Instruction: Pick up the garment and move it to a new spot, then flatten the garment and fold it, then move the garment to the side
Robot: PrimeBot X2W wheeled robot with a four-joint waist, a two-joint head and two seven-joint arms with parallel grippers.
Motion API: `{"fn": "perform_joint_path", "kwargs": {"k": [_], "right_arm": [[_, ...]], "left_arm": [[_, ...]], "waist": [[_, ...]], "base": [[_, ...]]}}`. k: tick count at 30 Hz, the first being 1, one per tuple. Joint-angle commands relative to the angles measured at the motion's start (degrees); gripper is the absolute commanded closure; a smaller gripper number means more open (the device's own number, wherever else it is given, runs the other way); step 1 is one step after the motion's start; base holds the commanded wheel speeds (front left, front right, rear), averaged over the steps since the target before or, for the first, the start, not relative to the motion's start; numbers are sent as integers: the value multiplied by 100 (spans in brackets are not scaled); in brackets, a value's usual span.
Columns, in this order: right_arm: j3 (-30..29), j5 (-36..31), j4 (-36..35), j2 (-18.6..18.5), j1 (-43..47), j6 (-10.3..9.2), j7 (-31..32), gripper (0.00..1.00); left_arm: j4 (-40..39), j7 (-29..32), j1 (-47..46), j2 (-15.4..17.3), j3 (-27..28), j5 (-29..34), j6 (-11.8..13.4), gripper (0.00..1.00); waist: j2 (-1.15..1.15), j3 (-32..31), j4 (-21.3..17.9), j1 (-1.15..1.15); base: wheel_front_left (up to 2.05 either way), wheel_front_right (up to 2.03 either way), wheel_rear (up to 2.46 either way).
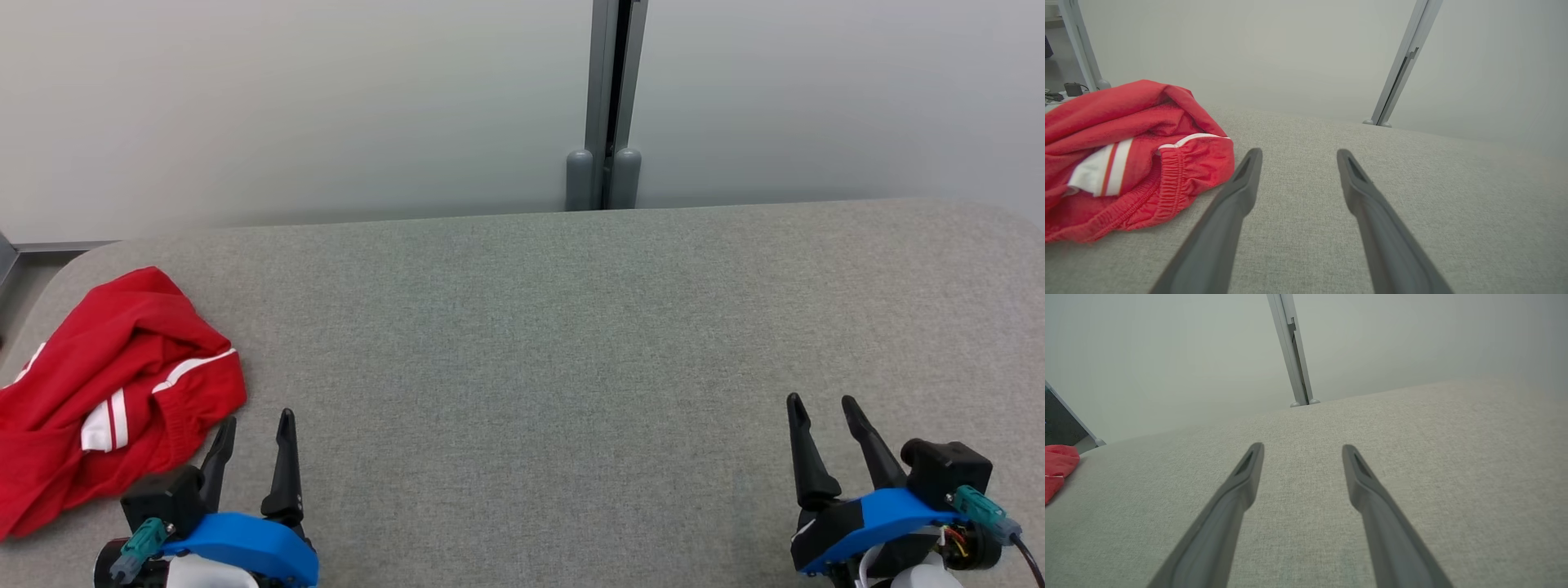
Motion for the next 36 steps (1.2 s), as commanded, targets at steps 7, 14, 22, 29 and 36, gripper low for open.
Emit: {"fn": "perform_joint_path", "kwargs": {"k": [7,14,22,29,36], "right_arm": [[-39,-442,58,-43,-107,12,-118,0],[-113,-763,69,-44,-93,12,-209,0],[-28,-1108,218,-46,-87,9,-291,0],[-78,-1339,294,-47,-154,8,-361,0],[-88,-1384,334,-46,-87,8,-400,0]], "left_arm": [[98,-119,-81,2,32,381,-51,0],[226,-209,-18,-74,163,640,-50,0],[343,-291,-1,-145,256,991,-53,0],[447,-359,-20,-180,331,1273,-39,0],[468,-398,-34,-208,284,1349,-40,0]], "waist": [[0,-20,-15,0],[0,-29,-30,0],[0,-8,-34,0],[0,-9,-28,0],[0,4,87,0]], "base": [[0,0,0],[0,0,0],[0,0,0],[0,0,0],[0,0,0]]}}
